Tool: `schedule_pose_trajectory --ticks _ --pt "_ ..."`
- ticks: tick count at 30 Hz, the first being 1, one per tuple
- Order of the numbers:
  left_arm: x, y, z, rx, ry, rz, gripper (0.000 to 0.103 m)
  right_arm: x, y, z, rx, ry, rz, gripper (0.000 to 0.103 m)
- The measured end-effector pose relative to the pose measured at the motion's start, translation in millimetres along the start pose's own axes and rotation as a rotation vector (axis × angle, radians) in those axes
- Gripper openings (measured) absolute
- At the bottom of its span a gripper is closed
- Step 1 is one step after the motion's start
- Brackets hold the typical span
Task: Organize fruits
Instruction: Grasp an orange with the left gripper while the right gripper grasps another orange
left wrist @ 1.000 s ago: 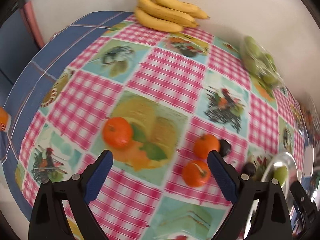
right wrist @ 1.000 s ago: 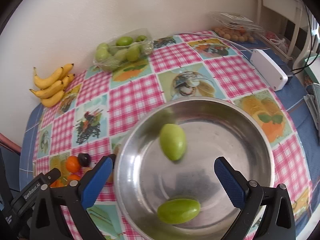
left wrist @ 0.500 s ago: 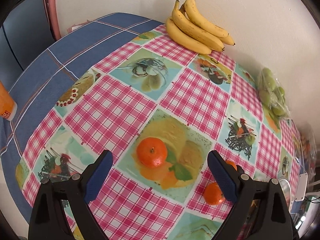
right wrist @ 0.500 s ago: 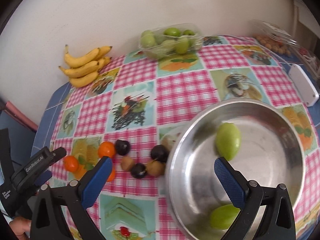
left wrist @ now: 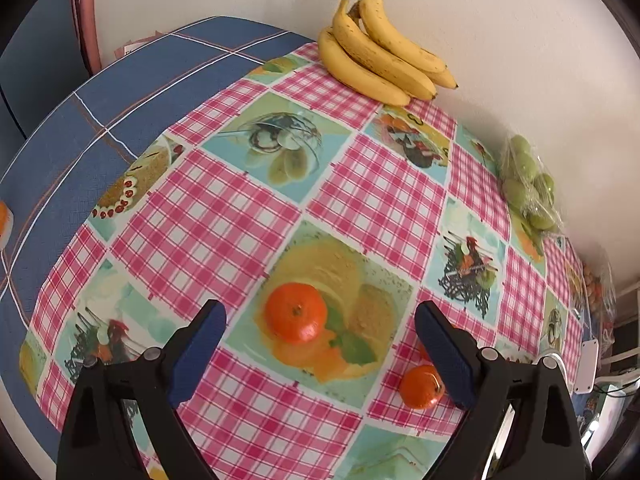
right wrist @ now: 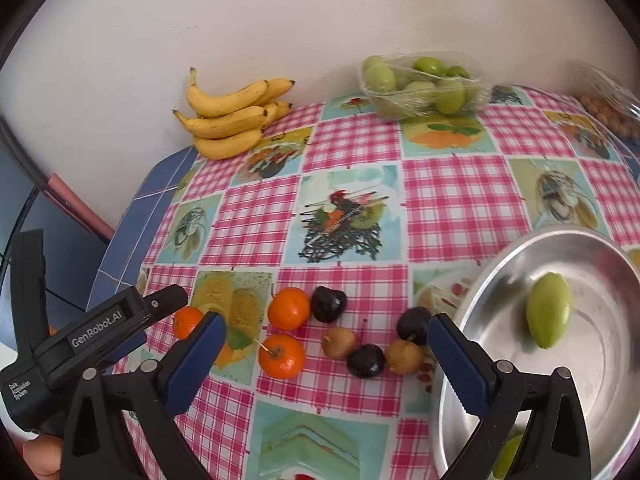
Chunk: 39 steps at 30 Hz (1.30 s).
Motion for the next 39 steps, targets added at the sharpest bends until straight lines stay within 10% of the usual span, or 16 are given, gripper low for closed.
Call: schedule_pose_trajectory --ticks 9,17,39 --pt "-17.8 6.1 11.5 0.013 0.02 0.055 0.09 -27.0 8.5 19.4 0.041 0.016 0.032 0.066" --pt "-36.5 1.1 14.2 0.01 0.025 0.122 0.057 -48.3 3.8 23.9 0.057 0.007 0.082 0.04" --pt "-46.7 0.6 21.0 0.022 0.018 0.148 0.042 -67.7 8.1 36.7 0.099 -0.015 0.106 0.037"
Point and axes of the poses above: each gripper's, at about its wrist camera, not at the fingertips, and x roughly against the way its jaws point, z to its left, y to its top, the point moved 6 cm from there along -x, roughly the way its jaws point, and after that the axes turned 11 degrees about x, right-handed, at the moved point
